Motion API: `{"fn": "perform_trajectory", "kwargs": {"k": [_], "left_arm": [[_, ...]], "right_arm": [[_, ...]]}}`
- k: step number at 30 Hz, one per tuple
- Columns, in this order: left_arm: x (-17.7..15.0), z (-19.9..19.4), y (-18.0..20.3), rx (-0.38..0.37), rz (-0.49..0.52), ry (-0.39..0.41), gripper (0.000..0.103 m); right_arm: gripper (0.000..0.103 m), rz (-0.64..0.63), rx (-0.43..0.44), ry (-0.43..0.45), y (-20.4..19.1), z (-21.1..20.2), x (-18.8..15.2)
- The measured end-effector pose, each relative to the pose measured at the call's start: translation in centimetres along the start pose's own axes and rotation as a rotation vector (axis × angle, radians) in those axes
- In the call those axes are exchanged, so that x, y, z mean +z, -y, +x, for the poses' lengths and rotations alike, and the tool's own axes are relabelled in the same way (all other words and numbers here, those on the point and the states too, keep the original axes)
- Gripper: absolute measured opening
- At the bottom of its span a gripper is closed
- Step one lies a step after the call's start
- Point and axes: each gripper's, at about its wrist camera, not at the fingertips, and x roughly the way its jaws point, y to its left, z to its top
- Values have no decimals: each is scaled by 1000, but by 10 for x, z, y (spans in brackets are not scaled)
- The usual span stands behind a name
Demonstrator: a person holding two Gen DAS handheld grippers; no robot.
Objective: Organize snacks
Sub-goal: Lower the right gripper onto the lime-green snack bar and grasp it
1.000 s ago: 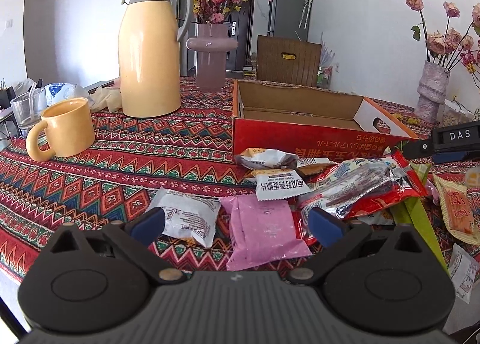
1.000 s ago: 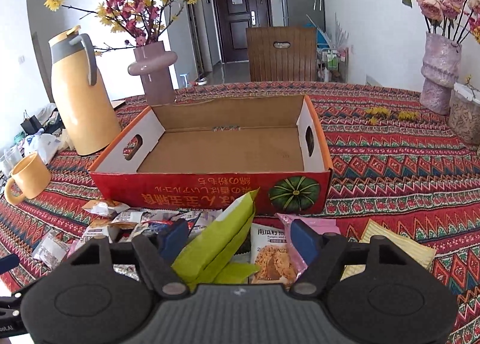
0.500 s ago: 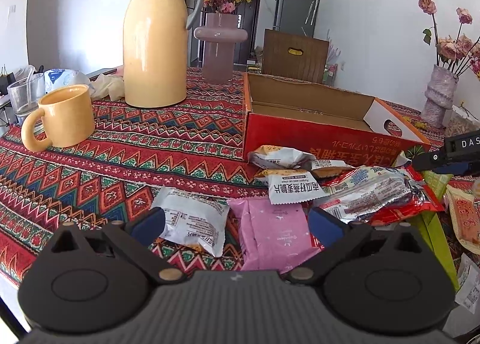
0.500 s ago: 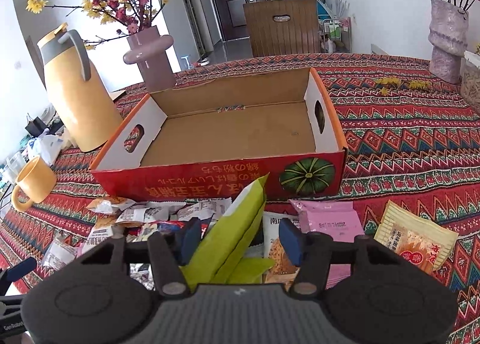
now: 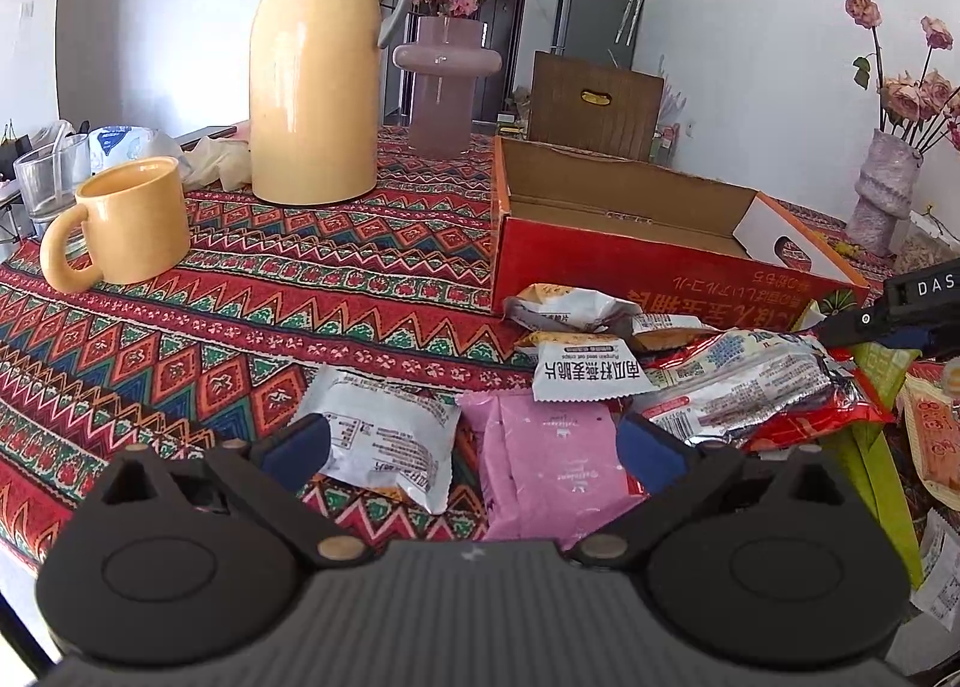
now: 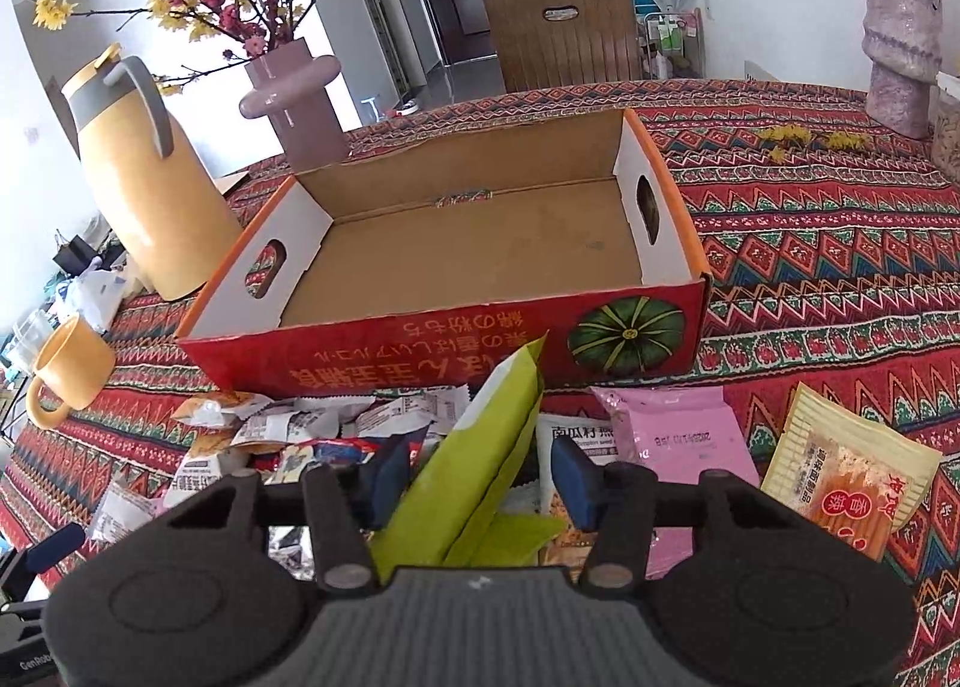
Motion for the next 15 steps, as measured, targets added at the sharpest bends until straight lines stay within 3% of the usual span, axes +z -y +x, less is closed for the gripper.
{"fn": "perform_trajectory", "kwargs": {"k": [8, 10, 11, 15], "left_arm": [[1, 3, -2, 7, -6, -3, 103], [1, 3, -2, 9, -8, -3, 103], [1, 3, -2, 10, -8, -2, 103], [2, 3, -2, 12, -9, -2, 103]], "right_arm": [[37, 33, 15, -39, 2, 12, 6], [30, 38, 24, -37, 2, 11, 7], [20, 42, 28, -35, 2, 10, 7], [17, 66, 33, -18, 8, 6, 6]]}}
